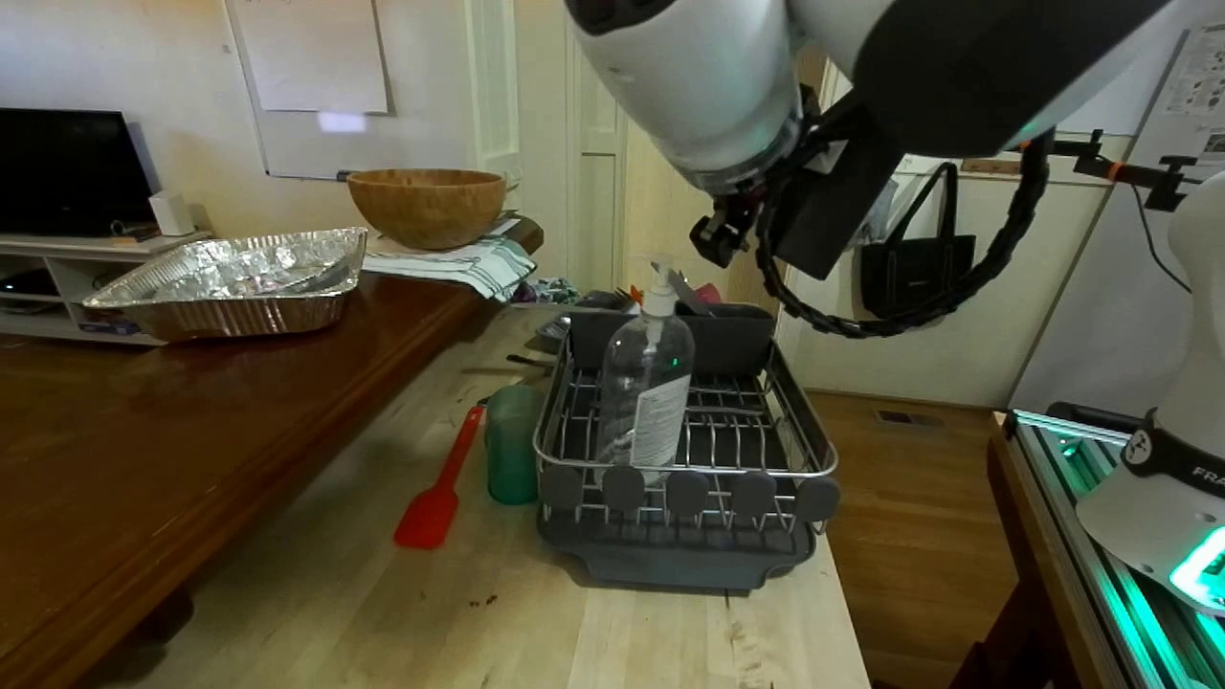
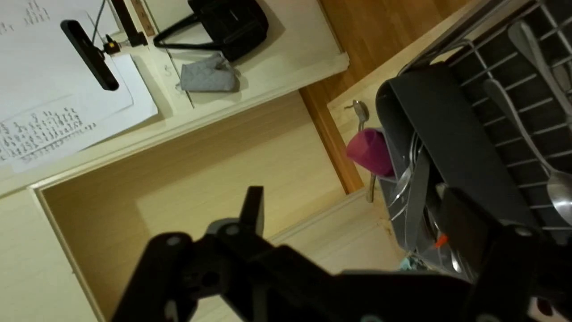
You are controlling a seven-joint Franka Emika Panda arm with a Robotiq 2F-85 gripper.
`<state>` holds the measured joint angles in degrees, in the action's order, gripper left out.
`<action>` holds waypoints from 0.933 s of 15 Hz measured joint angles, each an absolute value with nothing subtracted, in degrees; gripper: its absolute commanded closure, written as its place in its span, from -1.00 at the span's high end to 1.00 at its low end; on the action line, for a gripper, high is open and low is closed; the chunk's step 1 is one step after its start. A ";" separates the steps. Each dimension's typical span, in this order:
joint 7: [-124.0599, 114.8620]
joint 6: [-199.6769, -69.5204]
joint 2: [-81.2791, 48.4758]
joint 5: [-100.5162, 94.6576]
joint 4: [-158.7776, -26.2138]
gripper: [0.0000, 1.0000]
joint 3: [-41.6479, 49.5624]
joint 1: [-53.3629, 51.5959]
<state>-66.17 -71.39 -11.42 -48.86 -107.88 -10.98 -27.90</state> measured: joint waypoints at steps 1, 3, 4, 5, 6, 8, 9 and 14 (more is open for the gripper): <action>-66.81 -73.62 -9.31 -50.13 -110.78 1.00 -11.96 -27.25; -68.96 -78.17 -5.41 -52.64 -116.71 1.00 -13.48 -26.17; -70.87 -80.84 -3.57 -52.83 -119.76 1.00 -13.96 -25.51; -72.73 -83.67 -1.72 -51.15 -122.85 1.00 -14.07 -24.60; -73.97 -85.80 -0.09 -49.81 -125.66 1.00 -14.08 -23.63; -74.75 -87.70 2.07 -49.05 -128.76 1.00 -14.06 -22.28; -74.82 -88.03 2.64 -48.93 -129.30 1.00 -14.07 -22.07; -74.96 -88.14 2.99 -48.69 -129.37 1.00 -14.44 -21.88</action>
<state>-74.96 -88.14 2.99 -48.69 -129.37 -14.44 -21.88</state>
